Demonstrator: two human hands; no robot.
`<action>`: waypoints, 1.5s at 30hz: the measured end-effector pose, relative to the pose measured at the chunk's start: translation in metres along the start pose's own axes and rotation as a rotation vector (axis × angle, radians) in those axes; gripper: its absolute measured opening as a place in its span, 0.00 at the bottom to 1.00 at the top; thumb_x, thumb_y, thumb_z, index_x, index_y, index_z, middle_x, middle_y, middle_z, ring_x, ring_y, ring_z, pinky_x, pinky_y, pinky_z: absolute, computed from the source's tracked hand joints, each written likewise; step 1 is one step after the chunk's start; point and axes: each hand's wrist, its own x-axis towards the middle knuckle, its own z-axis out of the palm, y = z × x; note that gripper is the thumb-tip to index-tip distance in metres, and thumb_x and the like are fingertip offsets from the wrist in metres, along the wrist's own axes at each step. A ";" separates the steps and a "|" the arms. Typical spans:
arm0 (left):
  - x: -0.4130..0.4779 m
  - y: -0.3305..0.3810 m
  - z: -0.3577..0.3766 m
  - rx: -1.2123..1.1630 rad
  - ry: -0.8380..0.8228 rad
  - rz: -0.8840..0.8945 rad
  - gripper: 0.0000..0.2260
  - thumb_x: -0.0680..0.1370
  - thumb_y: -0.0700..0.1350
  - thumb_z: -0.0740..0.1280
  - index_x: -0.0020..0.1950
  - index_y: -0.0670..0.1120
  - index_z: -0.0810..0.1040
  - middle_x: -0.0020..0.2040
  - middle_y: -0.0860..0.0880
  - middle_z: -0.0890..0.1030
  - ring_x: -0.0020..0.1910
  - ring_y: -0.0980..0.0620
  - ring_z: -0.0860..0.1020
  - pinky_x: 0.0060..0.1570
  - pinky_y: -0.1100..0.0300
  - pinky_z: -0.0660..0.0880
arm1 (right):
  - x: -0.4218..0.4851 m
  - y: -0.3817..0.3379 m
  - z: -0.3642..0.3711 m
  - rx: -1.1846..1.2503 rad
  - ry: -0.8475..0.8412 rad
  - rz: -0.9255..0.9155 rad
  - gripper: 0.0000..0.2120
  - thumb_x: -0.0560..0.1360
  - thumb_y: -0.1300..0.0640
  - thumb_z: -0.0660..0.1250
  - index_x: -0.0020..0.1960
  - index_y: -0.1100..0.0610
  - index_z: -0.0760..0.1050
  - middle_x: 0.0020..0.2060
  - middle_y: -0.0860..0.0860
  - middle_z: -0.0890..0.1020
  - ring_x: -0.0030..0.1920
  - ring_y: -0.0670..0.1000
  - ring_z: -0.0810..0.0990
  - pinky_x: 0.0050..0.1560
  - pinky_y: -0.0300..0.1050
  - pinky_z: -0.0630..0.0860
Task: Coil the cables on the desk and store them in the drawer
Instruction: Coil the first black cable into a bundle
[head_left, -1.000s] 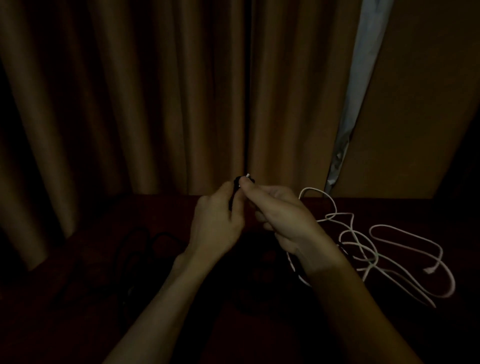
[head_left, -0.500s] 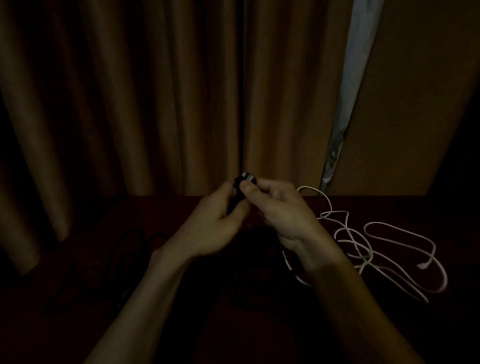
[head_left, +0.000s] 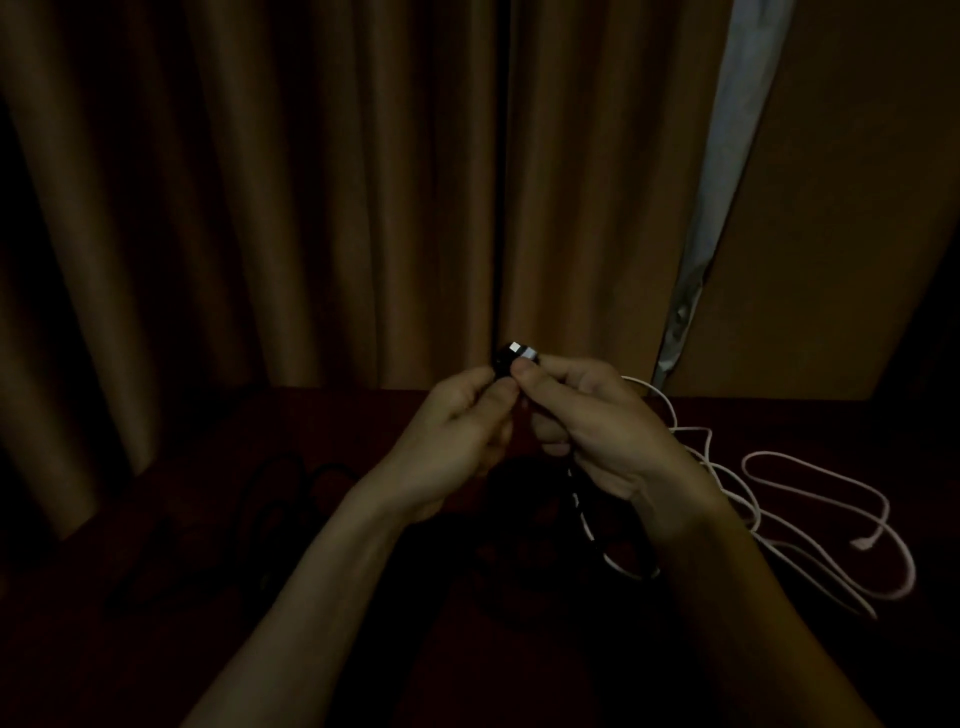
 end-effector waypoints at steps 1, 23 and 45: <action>0.002 -0.003 -0.002 0.143 0.061 0.077 0.10 0.86 0.43 0.59 0.48 0.45 0.75 0.29 0.55 0.70 0.26 0.59 0.65 0.25 0.64 0.61 | 0.001 0.001 0.003 0.020 0.018 0.019 0.12 0.84 0.56 0.61 0.44 0.57 0.77 0.29 0.46 0.67 0.24 0.41 0.61 0.24 0.33 0.57; -0.009 0.009 -0.009 -0.170 -0.121 -0.072 0.07 0.81 0.43 0.64 0.51 0.40 0.77 0.30 0.45 0.77 0.24 0.50 0.77 0.22 0.63 0.70 | -0.005 -0.008 0.013 -0.179 -0.100 -0.071 0.16 0.86 0.55 0.58 0.56 0.69 0.74 0.29 0.60 0.74 0.24 0.53 0.75 0.26 0.37 0.71; -0.003 -0.020 0.004 0.837 0.430 0.485 0.08 0.83 0.47 0.62 0.55 0.46 0.78 0.30 0.60 0.73 0.23 0.59 0.72 0.25 0.69 0.63 | 0.001 0.002 0.033 0.038 0.251 -0.007 0.14 0.84 0.55 0.63 0.40 0.57 0.75 0.20 0.40 0.74 0.22 0.37 0.73 0.25 0.28 0.66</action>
